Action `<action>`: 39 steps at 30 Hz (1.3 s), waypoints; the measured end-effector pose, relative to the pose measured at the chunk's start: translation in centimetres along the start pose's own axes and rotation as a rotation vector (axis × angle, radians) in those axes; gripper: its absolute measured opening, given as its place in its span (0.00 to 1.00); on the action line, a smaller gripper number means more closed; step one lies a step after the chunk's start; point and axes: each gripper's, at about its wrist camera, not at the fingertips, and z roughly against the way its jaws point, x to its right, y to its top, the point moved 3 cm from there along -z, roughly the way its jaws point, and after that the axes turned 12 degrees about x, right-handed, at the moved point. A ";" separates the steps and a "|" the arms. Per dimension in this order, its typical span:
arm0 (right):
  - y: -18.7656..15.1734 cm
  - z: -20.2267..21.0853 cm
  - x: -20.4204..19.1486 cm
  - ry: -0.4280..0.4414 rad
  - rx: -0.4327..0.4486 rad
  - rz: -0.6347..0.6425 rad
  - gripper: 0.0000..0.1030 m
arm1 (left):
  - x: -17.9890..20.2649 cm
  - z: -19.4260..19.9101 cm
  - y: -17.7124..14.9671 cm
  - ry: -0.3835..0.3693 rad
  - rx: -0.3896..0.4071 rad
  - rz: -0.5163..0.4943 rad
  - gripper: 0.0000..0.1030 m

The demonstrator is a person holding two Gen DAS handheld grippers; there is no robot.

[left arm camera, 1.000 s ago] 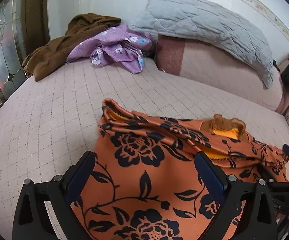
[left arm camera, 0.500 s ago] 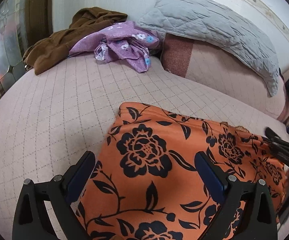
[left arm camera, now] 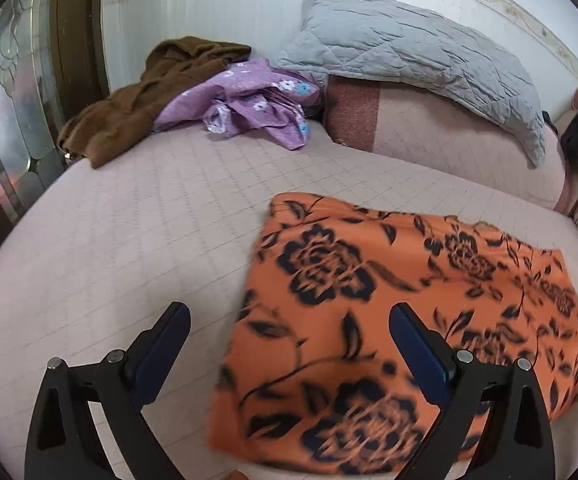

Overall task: Fold small clothes
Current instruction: 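Open both grippers and withdraw them from the folded shirt, then grasp the side edge of the folded orange shirt with both grippers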

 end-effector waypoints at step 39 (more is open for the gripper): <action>4.8 -4.3 -17.8 0.250 0.131 0.073 0.16 | -7.8 4.2 -0.5 -0.003 0.015 0.249 0.96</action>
